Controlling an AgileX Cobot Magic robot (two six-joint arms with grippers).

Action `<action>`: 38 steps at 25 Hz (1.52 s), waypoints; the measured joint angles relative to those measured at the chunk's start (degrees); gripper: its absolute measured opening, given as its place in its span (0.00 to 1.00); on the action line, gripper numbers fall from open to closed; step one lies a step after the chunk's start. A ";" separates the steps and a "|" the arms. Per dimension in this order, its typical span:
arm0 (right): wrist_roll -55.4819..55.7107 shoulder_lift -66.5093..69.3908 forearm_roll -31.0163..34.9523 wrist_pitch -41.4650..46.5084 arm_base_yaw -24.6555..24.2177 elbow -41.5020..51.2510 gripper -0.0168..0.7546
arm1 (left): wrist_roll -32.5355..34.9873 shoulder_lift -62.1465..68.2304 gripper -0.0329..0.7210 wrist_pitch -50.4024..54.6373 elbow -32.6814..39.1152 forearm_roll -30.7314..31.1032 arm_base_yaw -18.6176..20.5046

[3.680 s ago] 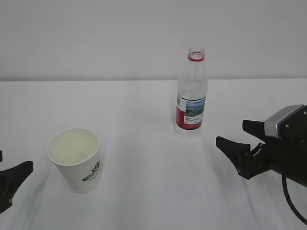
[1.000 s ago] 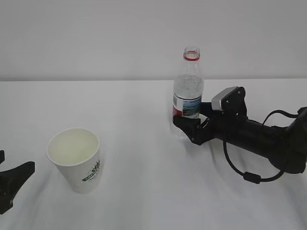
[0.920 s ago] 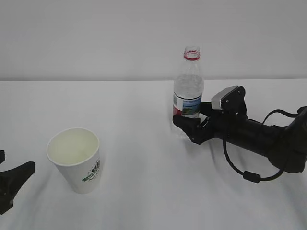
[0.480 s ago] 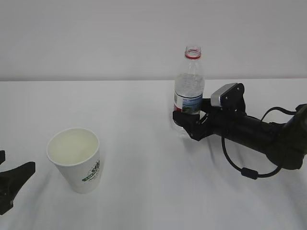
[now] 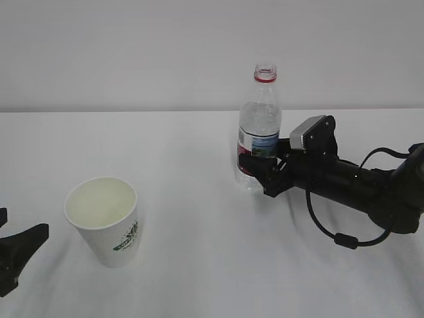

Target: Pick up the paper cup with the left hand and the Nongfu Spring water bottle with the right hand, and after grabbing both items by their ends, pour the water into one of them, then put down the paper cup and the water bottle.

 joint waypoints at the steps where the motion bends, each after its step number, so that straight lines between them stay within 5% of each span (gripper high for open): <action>1: 0.00 0.00 -0.59 -0.03 0.00 0.00 0.68 | 0.00 0.00 0.80 0.00 0.00 0.00 0.00; 22: 4.64 -7.29 -8.55 6.37 0.00 0.74 0.68 | 0.00 0.00 0.80 -0.10 0.00 0.00 0.00; 38: 1.52 -18.98 -2.70 5.83 -0.32 14.58 0.68 | 0.00 0.00 0.80 -0.21 0.00 0.10 0.00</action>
